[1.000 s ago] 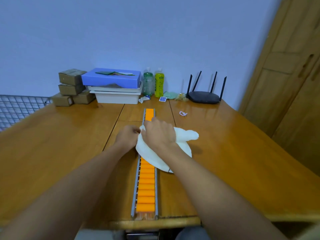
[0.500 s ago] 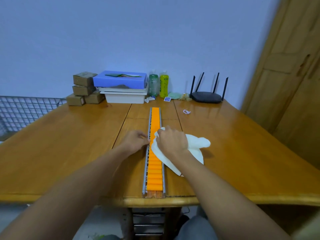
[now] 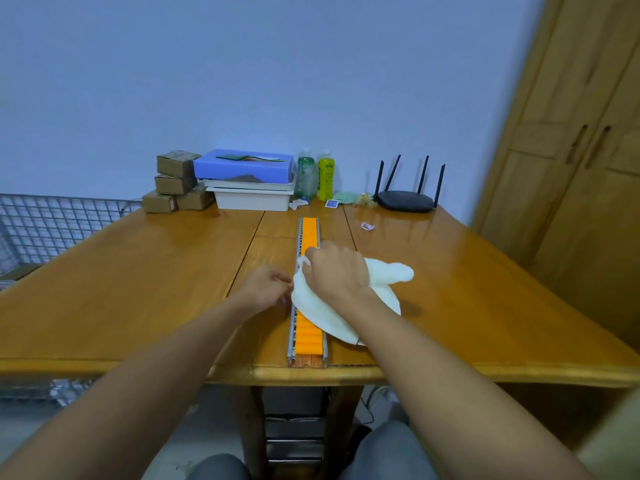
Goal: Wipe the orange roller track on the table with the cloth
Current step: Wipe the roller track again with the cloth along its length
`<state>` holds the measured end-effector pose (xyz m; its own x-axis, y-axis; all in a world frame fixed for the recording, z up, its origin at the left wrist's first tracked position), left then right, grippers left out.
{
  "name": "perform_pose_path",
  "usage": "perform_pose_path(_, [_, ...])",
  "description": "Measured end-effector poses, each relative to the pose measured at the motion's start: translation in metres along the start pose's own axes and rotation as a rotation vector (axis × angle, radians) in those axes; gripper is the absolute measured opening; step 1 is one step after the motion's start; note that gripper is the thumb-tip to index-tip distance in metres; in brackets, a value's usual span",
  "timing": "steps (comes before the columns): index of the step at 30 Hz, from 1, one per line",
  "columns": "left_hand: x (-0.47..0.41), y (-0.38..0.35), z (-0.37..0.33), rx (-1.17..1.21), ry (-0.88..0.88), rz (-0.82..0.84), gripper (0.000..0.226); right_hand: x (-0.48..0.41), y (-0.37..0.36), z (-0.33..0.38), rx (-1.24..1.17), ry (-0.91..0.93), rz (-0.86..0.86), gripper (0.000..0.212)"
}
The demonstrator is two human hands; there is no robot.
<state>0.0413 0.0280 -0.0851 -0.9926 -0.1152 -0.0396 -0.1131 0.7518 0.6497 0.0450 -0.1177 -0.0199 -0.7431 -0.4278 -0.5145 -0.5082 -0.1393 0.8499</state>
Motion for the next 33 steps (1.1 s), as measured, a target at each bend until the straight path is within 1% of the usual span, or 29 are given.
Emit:
perform_pose_path(2, [0.011, 0.003, -0.002, -0.008, -0.022, -0.024, 0.022, 0.005, 0.002, 0.011, -0.025, -0.004, 0.032, 0.027])
perform_pose_path(5, [0.026, 0.002, -0.002, 0.021, 0.0, -0.033, 0.02, 0.022, -0.008, 0.024, 0.015, 0.028, 0.117, 0.024])
perform_pose_path(8, [0.035, -0.006, -0.003, -0.012, -0.018, 0.01, 0.02, 0.038, -0.011, 0.026, 0.055, 0.05, 0.069, 0.024])
perform_pose_path(10, [0.04, -0.007, -0.004, -0.014, -0.03, -0.01, 0.018, 0.046, -0.008, 0.024, 0.069, 0.051, 0.052, 0.023])
perform_pose_path(17, [0.056, -0.011, -0.011, -0.005, -0.041, -0.012, 0.012, 0.07, 0.004, 0.001, 0.08, -0.005, 0.088, 0.025])
perform_pose_path(22, [0.07, -0.01, -0.012, -0.049, -0.022, 0.004, 0.023, 0.083, 0.018, -0.011, 0.094, -0.015, 0.128, 0.025])
perform_pose_path(25, [0.078, -0.01, -0.013, -0.051, -0.017, 0.012, 0.025, 0.084, 0.033, -0.011, 0.052, -0.031, 0.073, 0.027])
perform_pose_path(29, [0.091, -0.009, -0.015, -0.029, -0.011, 0.022, 0.025, 0.084, 0.048, 0.008, 0.023, 0.04, -0.019, 0.03])
perform_pose_path(33, [0.106, -0.005, -0.022, -0.013, -0.052, 0.072, 0.022, 0.092, 0.044, 0.036, 0.04, 0.107, 0.015, 0.033])
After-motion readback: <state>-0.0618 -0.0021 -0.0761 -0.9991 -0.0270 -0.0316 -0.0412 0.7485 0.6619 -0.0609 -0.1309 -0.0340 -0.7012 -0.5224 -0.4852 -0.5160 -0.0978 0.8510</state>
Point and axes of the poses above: each hand's wrist, its own x-axis away from the middle knuckle, its own y-axis out of the back of the hand, z = x × y, the point moved 5 cm from there along -x, towards the middle knuckle, and after that the axes turned 1 degree about x, right-handed, at the moved point
